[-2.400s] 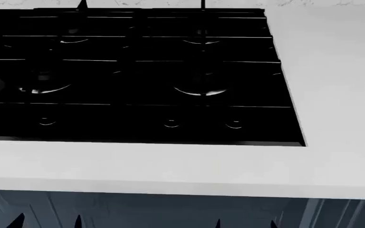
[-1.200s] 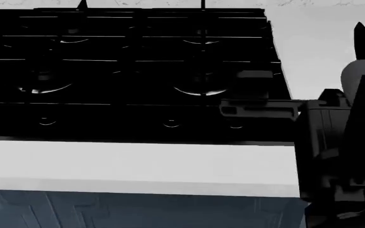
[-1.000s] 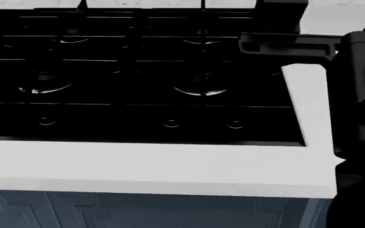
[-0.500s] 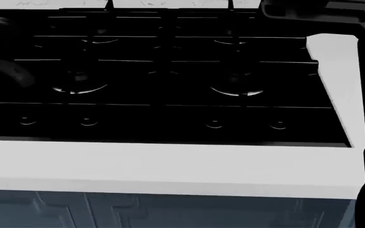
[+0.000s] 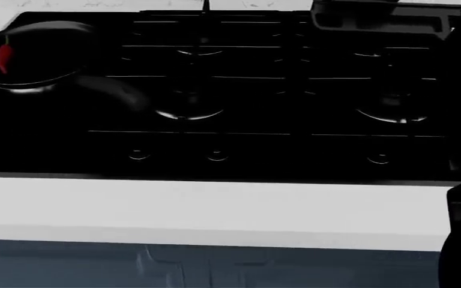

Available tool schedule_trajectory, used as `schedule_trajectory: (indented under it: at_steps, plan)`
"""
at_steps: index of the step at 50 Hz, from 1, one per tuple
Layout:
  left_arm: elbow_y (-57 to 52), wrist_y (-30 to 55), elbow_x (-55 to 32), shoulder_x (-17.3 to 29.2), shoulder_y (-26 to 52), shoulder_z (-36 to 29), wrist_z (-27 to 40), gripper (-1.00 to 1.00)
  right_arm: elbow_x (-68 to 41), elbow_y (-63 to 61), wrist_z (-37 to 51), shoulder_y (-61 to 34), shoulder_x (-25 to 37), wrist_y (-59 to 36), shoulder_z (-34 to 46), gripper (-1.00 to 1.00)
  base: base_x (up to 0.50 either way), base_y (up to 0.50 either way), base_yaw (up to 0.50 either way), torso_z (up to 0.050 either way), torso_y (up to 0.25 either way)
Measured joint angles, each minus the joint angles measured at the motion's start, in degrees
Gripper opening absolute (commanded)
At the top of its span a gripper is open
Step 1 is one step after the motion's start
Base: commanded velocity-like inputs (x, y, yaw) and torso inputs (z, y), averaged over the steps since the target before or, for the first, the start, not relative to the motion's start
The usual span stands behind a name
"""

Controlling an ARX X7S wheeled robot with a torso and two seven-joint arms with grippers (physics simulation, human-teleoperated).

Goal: Pick the chili pepper from the pan and place it on the plate.

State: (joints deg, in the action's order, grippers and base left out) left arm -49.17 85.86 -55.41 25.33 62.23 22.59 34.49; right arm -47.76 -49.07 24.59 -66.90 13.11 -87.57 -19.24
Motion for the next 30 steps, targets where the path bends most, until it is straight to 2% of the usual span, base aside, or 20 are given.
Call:
schedule_trajectory:
  at_steps: [30]
  plan:
    - [0.6, -1.6, -4.4, 1.6, -0.6, -0.1, 3.5, 1.0, -5.7, 0.7, 3.9, 0.0, 0.9, 0.2, -0.5, 1.0, 0.0, 0.5, 0.0, 0.0, 0.0]
